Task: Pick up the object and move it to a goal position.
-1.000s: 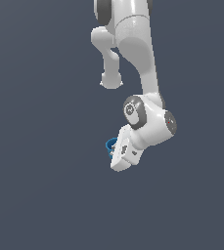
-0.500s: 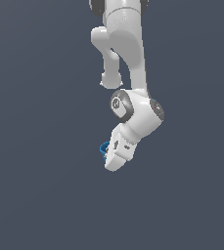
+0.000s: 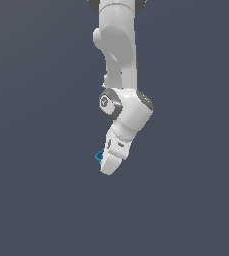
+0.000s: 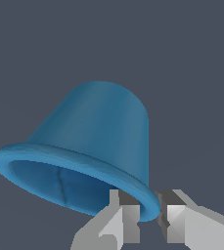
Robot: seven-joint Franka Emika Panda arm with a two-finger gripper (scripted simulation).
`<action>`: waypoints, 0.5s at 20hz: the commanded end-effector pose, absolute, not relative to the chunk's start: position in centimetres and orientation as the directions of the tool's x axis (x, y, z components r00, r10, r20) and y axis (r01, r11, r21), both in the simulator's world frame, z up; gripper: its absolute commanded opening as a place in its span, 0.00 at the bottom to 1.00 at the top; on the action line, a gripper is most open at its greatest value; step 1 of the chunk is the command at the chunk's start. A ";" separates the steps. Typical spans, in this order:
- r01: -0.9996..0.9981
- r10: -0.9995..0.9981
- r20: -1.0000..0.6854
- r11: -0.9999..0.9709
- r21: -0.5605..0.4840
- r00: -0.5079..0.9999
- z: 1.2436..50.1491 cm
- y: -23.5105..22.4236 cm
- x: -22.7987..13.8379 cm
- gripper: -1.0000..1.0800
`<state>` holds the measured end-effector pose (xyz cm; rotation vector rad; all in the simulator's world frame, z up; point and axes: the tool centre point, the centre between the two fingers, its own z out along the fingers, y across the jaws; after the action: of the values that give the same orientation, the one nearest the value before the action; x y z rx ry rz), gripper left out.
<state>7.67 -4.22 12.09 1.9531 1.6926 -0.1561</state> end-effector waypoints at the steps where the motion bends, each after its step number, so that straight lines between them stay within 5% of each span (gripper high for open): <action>1: 0.932 0.893 -0.406 -0.040 0.360 0.195 12.7 -4.8 8.2 0.00; 10: 0.878 0.929 -0.336 0.024 0.479 0.158 14.1 -6.9 10.0 0.00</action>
<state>9.65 -6.58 13.69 1.8633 1.7141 0.0733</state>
